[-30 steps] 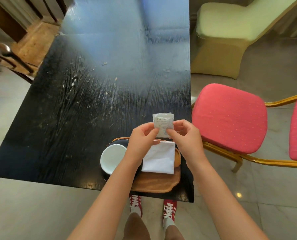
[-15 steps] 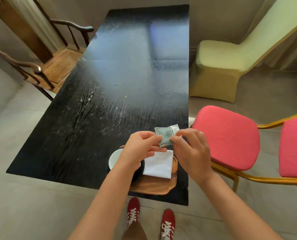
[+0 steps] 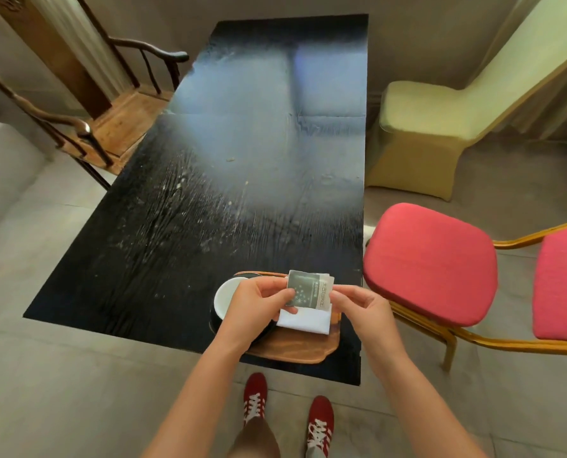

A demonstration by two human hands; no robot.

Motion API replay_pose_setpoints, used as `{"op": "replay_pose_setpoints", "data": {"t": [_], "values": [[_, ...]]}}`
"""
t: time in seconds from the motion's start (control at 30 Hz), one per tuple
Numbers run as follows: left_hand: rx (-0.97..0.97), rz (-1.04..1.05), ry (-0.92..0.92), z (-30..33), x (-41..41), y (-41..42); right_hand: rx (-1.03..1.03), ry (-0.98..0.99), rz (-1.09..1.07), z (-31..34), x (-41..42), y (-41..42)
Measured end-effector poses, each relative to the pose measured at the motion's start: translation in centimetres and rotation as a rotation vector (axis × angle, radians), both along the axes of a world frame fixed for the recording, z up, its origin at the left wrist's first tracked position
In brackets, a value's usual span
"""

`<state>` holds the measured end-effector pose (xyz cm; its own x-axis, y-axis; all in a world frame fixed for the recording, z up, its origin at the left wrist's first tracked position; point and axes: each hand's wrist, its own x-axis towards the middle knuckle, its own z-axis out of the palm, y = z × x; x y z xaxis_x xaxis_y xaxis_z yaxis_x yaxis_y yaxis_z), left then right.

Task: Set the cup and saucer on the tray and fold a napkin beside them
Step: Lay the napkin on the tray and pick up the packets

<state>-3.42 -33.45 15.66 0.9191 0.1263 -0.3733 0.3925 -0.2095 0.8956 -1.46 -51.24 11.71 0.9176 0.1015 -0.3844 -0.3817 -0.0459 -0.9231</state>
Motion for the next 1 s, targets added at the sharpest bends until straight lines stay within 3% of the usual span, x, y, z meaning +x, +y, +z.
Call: {"op": "replay_pose_setpoints", "data": {"t": [0.17,0.33,0.6,0.83,1.0], "values": [[0.007,-0.089,0.09,-2.2,-1.4,0.9,-0.03,0.089,-0.049,-1.7,-1.6,1.3],[-0.119,-0.113,0.174,-3.6,-2.4,2.3,0.003,0.335,0.015,-3.8,-3.4,2.8],[0.067,-0.005,0.167,-8.3,-4.0,3.7,-0.114,0.262,-0.198,-5.3,-5.6,5.7],[0.002,0.079,0.219,-11.8,-5.7,2.3,-0.163,0.422,-0.275,-7.5,-7.1,5.9],[0.142,0.129,0.223,-13.9,-6.2,1.4,-0.253,0.432,-0.267,-8.7,-6.7,6.0]]}}
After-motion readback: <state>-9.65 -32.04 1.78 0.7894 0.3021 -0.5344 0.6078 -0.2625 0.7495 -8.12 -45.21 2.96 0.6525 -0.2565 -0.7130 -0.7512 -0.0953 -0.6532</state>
